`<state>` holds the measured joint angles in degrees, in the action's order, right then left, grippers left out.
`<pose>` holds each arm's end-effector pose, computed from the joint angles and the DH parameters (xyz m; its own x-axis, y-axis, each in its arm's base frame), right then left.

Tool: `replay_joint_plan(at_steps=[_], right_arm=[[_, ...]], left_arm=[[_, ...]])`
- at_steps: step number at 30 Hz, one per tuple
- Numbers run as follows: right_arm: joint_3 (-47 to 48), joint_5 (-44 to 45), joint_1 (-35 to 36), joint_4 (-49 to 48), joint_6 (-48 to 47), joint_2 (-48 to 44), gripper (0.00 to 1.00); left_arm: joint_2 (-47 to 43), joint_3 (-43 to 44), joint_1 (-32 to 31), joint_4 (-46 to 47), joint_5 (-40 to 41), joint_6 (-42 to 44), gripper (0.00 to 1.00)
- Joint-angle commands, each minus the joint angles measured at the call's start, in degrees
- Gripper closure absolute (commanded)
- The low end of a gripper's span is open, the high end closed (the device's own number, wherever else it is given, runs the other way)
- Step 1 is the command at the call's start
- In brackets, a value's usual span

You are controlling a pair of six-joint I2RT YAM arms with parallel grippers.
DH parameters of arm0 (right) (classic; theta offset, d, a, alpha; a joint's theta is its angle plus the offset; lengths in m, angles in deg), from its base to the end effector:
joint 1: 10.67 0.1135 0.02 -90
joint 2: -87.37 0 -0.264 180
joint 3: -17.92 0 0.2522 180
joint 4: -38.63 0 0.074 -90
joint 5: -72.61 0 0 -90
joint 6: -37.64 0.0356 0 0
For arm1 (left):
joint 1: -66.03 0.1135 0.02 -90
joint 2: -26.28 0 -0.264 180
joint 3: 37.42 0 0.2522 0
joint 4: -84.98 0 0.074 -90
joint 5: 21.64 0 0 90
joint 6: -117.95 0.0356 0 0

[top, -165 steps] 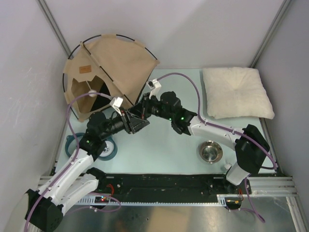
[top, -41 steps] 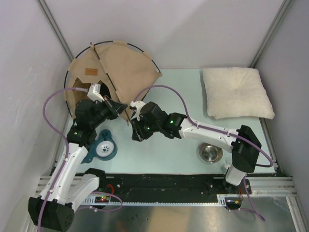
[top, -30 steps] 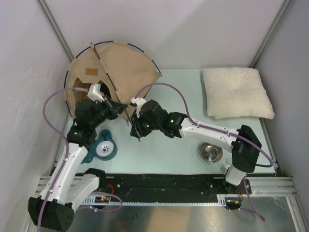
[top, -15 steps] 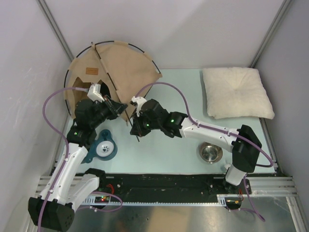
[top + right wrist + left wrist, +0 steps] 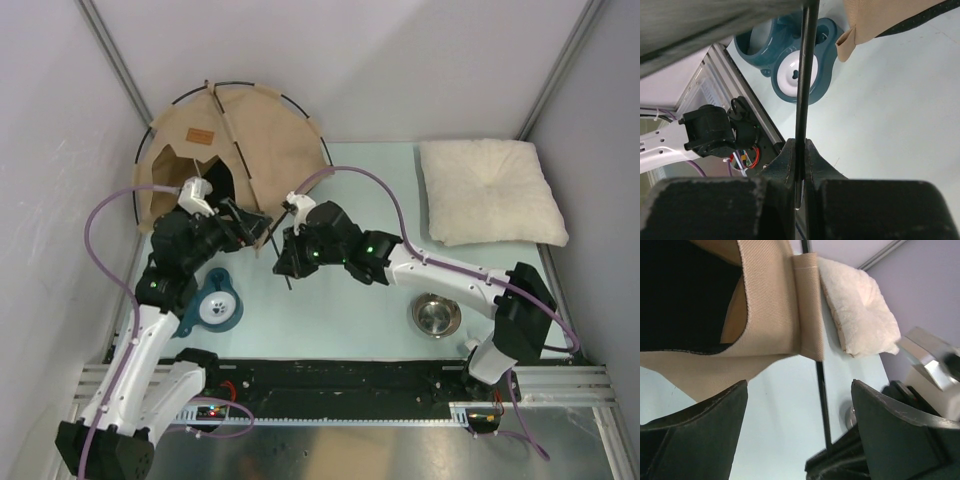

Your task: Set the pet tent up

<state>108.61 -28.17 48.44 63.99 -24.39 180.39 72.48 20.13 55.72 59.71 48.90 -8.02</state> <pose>0.1906 0.3316 0.3162 -0.6460 -0.1823 -0.7413 -0.7077 0.5069 0.4921 0.1838 -0.0455 0.3278 -0.4775 -0.4760 -0.7385 0.2550 0.7292 -0.6350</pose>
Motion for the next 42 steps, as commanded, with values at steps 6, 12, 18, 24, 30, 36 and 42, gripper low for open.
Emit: replay_joint_plan(at_steps=[6,12,18,24,30,36,42], right_arm=[[-0.81,-3.1,-3.05,-4.66,5.24,-4.34,1.0],[-0.52,-6.17,-4.46,-6.12,8.51,-4.92,1.0],[0.95,-7.38,-4.71,-5.64,11.44,-5.0,1.0],[3.02,-9.86,-4.49,-5.07,16.64,-4.84,1.0],[5.2,-10.58,-4.44,-3.22,18.32,-5.17,1.0],[5.02,-11.16,-4.3,-3.32,18.79,-5.14,1.0],[4.5,-12.31,-4.68,-4.25,19.88,-4.68,1.0]], left_arm=[[-16.48,-7.05,0.28,0.1,4.02,2.69,0.21],[-21.91,-12.82,0.08,-3.03,12.35,4.93,0.27],[-18.0,-14.18,-2.67,-2.8,10.77,9.89,0.31],[-16.94,-13.49,-9.51,-1.22,15.28,13.93,0.37],[-12.73,-12.76,-21.37,-0.97,32.86,20.36,0.39],[-12.37,-12.34,-23.04,1.21,41.7,23.99,0.35],[-14.81,-13.33,-23.09,4.33,41.35,28.24,0.39]])
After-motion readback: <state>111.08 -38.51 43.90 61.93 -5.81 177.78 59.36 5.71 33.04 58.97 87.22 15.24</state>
